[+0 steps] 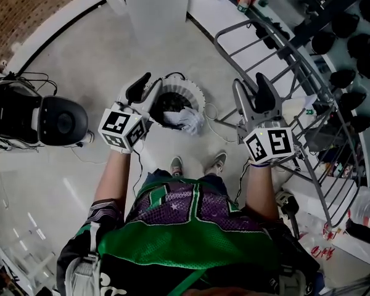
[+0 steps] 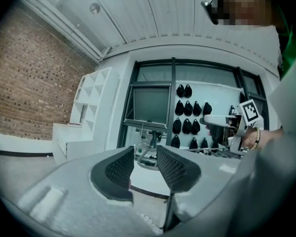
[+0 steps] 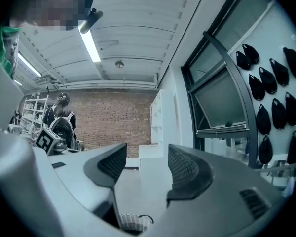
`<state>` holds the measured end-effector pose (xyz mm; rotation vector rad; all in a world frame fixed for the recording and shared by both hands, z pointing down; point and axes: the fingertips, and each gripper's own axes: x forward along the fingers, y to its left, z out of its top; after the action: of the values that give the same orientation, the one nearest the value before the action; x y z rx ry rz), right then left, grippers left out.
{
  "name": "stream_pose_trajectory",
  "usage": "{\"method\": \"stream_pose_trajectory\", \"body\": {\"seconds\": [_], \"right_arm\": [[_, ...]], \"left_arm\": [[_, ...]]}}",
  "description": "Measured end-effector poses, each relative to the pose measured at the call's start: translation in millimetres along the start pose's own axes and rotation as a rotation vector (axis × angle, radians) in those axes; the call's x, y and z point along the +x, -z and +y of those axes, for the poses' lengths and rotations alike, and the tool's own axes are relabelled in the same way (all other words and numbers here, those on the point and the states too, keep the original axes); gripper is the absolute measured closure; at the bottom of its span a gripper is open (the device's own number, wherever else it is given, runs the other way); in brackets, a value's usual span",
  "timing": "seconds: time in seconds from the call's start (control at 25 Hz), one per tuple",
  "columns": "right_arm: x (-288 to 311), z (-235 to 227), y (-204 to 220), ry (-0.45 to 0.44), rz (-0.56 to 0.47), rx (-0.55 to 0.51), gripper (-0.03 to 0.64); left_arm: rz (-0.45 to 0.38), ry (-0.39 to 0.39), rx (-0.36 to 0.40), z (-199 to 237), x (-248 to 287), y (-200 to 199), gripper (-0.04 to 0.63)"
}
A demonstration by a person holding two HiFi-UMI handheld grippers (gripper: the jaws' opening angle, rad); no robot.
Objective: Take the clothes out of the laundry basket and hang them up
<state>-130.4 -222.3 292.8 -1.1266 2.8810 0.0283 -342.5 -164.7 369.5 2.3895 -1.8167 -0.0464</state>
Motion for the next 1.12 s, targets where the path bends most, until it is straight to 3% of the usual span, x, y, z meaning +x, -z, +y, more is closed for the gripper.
{"method": "stream_pose_trajectory", "body": {"seconds": [0.32,0.6,1.12], "right_arm": [[8,8,76,-0.049,0.102,0.028,0.370],[-2,0,185,-0.118,0.197,0.073,0.370],[-65,-23,386,-0.122,0.383,0.132,0.371]], "left_arm": [[0.046,-0.009,0.012,14,9,29,0.443],[0.105,-0.017,0.026,-1,16,92,0.443],[0.190,-0.013,0.020,-43,24,205,0.443]]}}
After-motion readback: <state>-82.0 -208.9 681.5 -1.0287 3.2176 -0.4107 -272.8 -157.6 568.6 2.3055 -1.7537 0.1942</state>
